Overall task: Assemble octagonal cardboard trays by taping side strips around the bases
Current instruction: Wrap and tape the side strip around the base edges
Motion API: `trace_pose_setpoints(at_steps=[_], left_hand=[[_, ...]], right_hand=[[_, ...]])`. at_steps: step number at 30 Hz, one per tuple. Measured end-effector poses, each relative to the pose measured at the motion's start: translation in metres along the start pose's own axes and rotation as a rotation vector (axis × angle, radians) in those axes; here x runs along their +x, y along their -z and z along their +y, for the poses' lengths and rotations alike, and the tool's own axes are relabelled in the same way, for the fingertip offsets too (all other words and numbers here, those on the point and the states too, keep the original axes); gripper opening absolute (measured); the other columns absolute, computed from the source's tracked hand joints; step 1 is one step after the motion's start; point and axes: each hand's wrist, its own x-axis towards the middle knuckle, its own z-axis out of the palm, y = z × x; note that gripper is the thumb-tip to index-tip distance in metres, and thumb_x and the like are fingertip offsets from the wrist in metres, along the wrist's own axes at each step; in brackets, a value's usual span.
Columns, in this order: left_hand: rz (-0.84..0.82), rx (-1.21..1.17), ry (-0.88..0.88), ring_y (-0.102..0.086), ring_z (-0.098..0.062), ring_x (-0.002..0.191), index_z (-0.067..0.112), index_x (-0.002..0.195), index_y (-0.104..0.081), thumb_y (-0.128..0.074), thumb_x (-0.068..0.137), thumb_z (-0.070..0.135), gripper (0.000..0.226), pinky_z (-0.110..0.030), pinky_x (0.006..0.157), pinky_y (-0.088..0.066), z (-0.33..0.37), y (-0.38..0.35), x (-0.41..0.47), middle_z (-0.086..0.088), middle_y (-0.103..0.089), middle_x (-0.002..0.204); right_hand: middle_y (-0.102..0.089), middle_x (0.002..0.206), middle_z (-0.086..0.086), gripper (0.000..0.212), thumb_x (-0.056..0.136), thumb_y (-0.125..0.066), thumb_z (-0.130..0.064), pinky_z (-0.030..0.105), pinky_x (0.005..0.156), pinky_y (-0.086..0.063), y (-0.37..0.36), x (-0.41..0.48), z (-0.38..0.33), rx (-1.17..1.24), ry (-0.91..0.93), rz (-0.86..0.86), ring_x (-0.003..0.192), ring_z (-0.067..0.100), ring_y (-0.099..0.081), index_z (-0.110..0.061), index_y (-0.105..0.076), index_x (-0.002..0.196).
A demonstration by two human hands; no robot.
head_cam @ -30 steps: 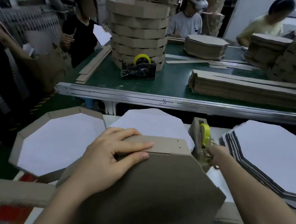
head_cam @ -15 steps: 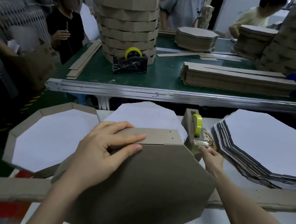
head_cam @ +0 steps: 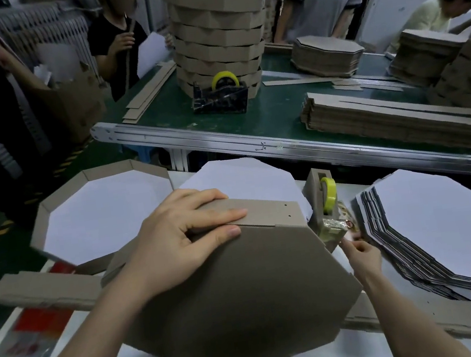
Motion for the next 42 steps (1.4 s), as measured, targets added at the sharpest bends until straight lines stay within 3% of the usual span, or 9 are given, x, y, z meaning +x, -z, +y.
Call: trace_pose_setpoints(at_steps=[3, 7, 10, 14, 17, 19, 25, 33, 42], left_hand=[[0.004, 0.017, -0.001, -0.045, 0.001, 0.12, 0.062, 0.106, -0.061, -0.049, 0.08, 0.065, 0.029, -0.035, 0.096, -0.045, 0.0, 0.0, -0.001, 0.032, -0.055, 0.122], [0.004, 0.032, -0.016, -0.044, 0.001, 0.121, 0.063, 0.106, -0.06, -0.047, 0.081, 0.065, 0.029, -0.031, 0.096, -0.043, 0.003, 0.002, -0.007, 0.033, -0.053, 0.123], [0.018, 0.076, -0.036, -0.042, 0.001, 0.121, 0.061, 0.109, -0.058, -0.047, 0.083, 0.063, 0.029, -0.027, 0.097, -0.037, 0.005, 0.004, -0.016, 0.029, -0.054, 0.125], [0.055, 0.118, -0.049, -0.037, 0.002, 0.122, 0.054, 0.114, -0.059, -0.054, 0.086, 0.051, 0.029, -0.014, 0.098, -0.025, 0.008, 0.005, -0.028, 0.025, -0.054, 0.125], [0.041, 0.135, -0.053, -0.036, -0.001, 0.122, 0.05, 0.119, -0.058, -0.051, 0.089, 0.052, 0.031, -0.018, 0.096, -0.027, 0.01, 0.007, -0.033, 0.02, -0.054, 0.127], [0.029, 0.165, -0.051, -0.038, -0.003, 0.121, 0.046, 0.121, -0.061, -0.048, 0.088, 0.052, 0.035, -0.024, 0.094, -0.03, 0.01, 0.009, -0.035, 0.018, -0.054, 0.13], [-0.017, 0.153, 0.002, -0.044, -0.011, 0.117, 0.036, 0.129, -0.047, -0.049, 0.088, 0.062, 0.048, -0.031, 0.094, -0.042, 0.009, 0.01, -0.039, 0.012, -0.051, 0.128], [-0.03, 0.088, -0.074, -0.046, -0.016, 0.119, 0.043, 0.129, -0.025, -0.062, 0.09, 0.04, 0.055, -0.035, 0.093, -0.037, 0.01, 0.017, -0.045, 0.009, -0.054, 0.132], [-0.087, 0.217, -0.186, -0.045, -0.024, 0.121, 0.036, 0.135, -0.053, -0.057, 0.096, 0.03, 0.04, -0.043, 0.1, -0.038, 0.019, 0.019, -0.05, 0.002, -0.055, 0.13]], right_hand=[[-0.068, 0.095, 0.018, 0.022, 0.096, -0.061, -0.008, 0.024, 0.061, -0.049, -0.002, -0.007, -0.005, 0.028, -0.018, -0.148, 0.082, 0.025, -0.063, 0.011, -0.068, 0.104], [-0.067, 0.086, 0.011, 0.02, 0.097, -0.062, -0.023, 0.039, 0.068, -0.056, -0.02, -0.024, -0.049, -0.189, 0.147, -0.298, 0.074, 0.021, -0.058, -0.006, -0.07, 0.104], [-0.069, 0.094, 0.009, 0.009, 0.097, -0.062, -0.029, 0.024, 0.053, -0.047, -0.029, -0.054, -0.104, -0.224, 0.332, -0.376, 0.062, 0.007, -0.055, -0.026, -0.068, 0.102], [-0.07, 0.068, -0.003, 0.064, 0.094, -0.066, -0.02, 0.02, 0.049, -0.045, -0.029, -0.113, -0.168, -0.1, 0.425, -0.558, 0.059, 0.011, -0.049, -0.049, -0.027, 0.136], [-0.075, 0.082, 0.003, 0.03, 0.095, -0.065, -0.017, 0.018, 0.043, -0.038, -0.022, -0.166, -0.202, -0.019, 0.493, -0.543, 0.045, 0.005, -0.042, -0.033, -0.063, 0.12], [-0.076, 0.092, 0.009, 0.013, 0.096, -0.061, -0.009, 0.016, 0.038, -0.032, -0.017, -0.198, -0.215, 0.082, 0.451, -0.596, 0.04, 0.005, -0.036, -0.015, -0.07, 0.102], [-0.074, 0.106, 0.017, 0.021, 0.091, -0.051, 0.006, 0.014, 0.035, -0.023, -0.005, -0.268, -0.217, 0.239, 0.262, -0.75, 0.038, 0.004, -0.028, 0.005, -0.071, 0.094], [-0.071, 0.099, 0.02, 0.032, 0.091, -0.037, 0.012, 0.01, 0.03, -0.02, 0.011, -0.3, -0.171, 0.39, 0.037, -0.784, 0.034, 0.001, -0.027, 0.006, -0.068, 0.092], [-0.073, 0.101, 0.019, 0.034, 0.092, -0.031, 0.01, 0.01, 0.029, -0.022, 0.021, -0.314, -0.149, 0.466, -0.078, -0.796, 0.032, 0.002, -0.026, 0.008, -0.063, 0.105]])
